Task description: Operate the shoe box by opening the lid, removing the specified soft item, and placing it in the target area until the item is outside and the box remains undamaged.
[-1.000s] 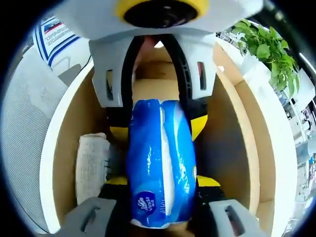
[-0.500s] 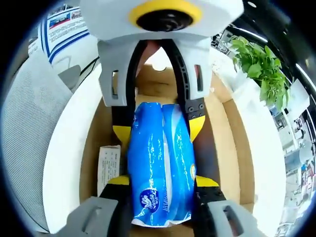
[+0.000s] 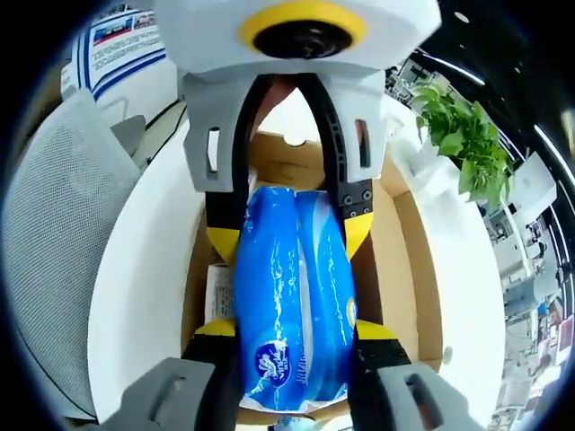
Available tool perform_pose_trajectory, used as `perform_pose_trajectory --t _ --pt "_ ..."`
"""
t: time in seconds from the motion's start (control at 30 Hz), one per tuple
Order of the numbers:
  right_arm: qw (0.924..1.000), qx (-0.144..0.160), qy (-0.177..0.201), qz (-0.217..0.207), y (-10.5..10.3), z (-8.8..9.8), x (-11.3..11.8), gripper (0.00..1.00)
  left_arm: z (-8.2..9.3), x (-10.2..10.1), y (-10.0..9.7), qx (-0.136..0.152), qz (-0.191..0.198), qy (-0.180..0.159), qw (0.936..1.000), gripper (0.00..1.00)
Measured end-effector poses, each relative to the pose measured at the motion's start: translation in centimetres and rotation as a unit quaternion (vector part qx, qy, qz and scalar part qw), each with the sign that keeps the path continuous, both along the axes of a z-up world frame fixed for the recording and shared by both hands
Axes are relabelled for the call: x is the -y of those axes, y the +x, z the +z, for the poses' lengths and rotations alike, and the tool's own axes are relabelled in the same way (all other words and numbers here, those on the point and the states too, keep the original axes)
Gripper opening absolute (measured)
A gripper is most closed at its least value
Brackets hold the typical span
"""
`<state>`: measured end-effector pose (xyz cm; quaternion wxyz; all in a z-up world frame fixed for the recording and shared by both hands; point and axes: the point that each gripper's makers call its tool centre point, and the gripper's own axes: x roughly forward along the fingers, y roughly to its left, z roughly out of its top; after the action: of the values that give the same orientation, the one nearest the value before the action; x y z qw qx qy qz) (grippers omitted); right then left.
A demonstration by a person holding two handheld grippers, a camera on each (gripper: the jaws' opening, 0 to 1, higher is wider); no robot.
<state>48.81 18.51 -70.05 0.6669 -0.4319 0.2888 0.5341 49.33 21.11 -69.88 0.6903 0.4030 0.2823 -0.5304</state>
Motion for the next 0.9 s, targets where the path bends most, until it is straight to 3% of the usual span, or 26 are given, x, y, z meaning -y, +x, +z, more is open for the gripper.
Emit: perform_pose_trajectory --t 0.53,0.9 --pt "0.9997 0.017 -0.006 -0.019 -1.8 2.0 2.3 0.42 1.9 2.3 -1.4 0.019 -0.024 -0.005 0.9995 0.48" --pt "0.9985 0.024 -0.006 -0.048 -2.6 2.9 5.2 0.42 2.9 5.4 -2.2 0.027 -0.055 -0.007 0.9981 0.48"
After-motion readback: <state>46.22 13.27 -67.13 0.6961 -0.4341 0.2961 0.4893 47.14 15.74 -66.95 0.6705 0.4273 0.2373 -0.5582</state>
